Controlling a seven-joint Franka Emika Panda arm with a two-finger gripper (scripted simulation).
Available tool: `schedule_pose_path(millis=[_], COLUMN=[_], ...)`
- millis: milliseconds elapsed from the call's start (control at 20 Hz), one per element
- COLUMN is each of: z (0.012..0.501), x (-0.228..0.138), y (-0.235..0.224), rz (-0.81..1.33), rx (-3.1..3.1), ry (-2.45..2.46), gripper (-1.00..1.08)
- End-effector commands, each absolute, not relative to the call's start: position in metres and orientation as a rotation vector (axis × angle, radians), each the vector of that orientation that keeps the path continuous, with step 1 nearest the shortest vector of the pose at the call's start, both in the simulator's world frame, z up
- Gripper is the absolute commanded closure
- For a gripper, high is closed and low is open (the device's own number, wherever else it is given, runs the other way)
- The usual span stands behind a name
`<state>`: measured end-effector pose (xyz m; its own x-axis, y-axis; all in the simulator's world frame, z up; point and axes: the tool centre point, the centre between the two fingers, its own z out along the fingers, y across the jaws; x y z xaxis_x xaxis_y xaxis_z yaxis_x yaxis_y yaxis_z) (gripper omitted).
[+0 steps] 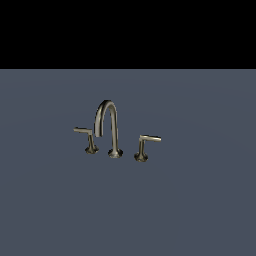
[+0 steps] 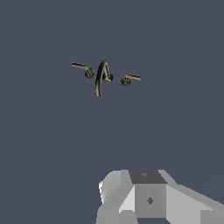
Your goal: Turn on the faucet by rotating a designated handle.
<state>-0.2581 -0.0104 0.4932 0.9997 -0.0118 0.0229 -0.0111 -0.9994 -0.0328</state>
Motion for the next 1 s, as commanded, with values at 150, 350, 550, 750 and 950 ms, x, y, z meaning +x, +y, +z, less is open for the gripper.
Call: schedule_pose_path(millis=[150,350,550,750,950], z=[0.496,0.507,0.510,0.508,0.503], x=[-0.258,-0.257,-0.257,-0.254,-0.245], y=[-0.014,-0.024,-0.027,-0.025,-0.021], rz=[-0.049,-0.093,-0.104,-0.095,-0.076], rx=[-3.113,-3.129,-3.135,-3.122,-3.091], ry=[0.031,0.076,0.084,0.092,0.121], gripper=[1.08,1.08,1.08,1.08,1.08])
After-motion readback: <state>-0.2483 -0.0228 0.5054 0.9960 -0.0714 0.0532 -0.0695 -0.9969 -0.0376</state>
